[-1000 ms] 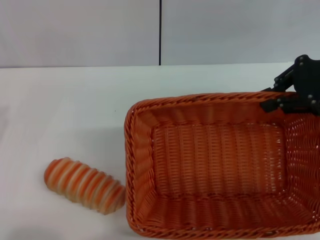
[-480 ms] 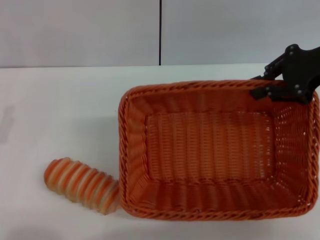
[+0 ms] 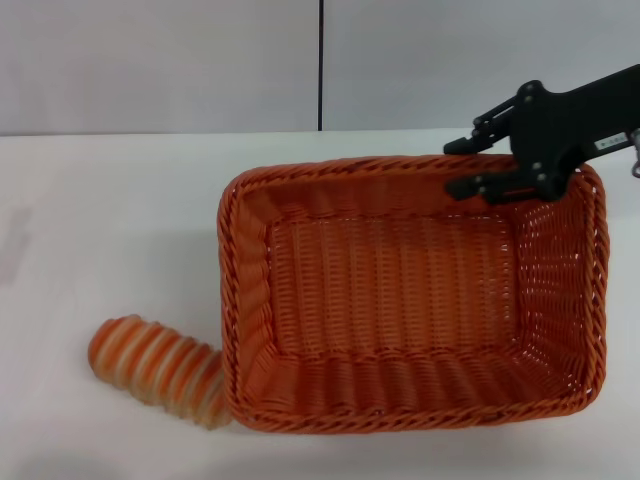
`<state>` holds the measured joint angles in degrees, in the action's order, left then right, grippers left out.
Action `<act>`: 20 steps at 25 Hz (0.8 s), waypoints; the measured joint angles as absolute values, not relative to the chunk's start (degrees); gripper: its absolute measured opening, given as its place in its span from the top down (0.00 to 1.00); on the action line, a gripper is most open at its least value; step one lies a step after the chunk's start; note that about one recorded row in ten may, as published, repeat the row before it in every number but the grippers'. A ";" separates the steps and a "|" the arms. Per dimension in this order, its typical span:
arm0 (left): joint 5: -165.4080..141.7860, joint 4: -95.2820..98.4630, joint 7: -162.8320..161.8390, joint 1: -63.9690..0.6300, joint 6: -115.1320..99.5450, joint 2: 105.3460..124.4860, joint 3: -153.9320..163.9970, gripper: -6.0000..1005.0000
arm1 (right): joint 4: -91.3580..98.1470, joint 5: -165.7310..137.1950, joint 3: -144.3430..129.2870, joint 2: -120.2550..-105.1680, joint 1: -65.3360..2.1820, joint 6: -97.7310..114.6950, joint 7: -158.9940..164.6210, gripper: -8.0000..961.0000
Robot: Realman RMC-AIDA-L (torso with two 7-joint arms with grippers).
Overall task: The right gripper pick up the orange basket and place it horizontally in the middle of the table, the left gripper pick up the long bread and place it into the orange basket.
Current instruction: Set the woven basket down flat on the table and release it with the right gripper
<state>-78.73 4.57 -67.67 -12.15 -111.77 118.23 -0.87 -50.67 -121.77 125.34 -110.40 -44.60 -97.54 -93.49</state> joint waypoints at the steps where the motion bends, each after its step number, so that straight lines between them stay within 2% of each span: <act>1: -78.74 4.57 -67.67 -12.18 -111.76 118.22 -0.83 0.22 | -50.71 -121.78 125.14 -110.62 -44.67 -97.11 -93.50 0.69; 3: -78.75 4.59 -67.67 -12.21 -111.73 118.21 -0.78 0.22 | -50.74 -121.63 124.55 -110.82 -44.66 -96.19 -93.57 0.62; 11: -78.75 4.87 -67.67 -12.34 -111.55 118.20 -0.65 0.22 | -51.32 -119.74 124.80 -111.86 -43.74 -93.88 -95.91 0.52; 20: -78.75 5.10 -67.67 -13.00 -111.14 118.12 -0.10 0.22 | -52.15 -113.63 125.37 -113.64 -41.41 -90.00 -101.51 0.52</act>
<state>-78.75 5.10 -67.67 -13.00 -111.14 118.12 -0.10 -52.15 -113.63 125.37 -113.64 -41.41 -90.00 -101.50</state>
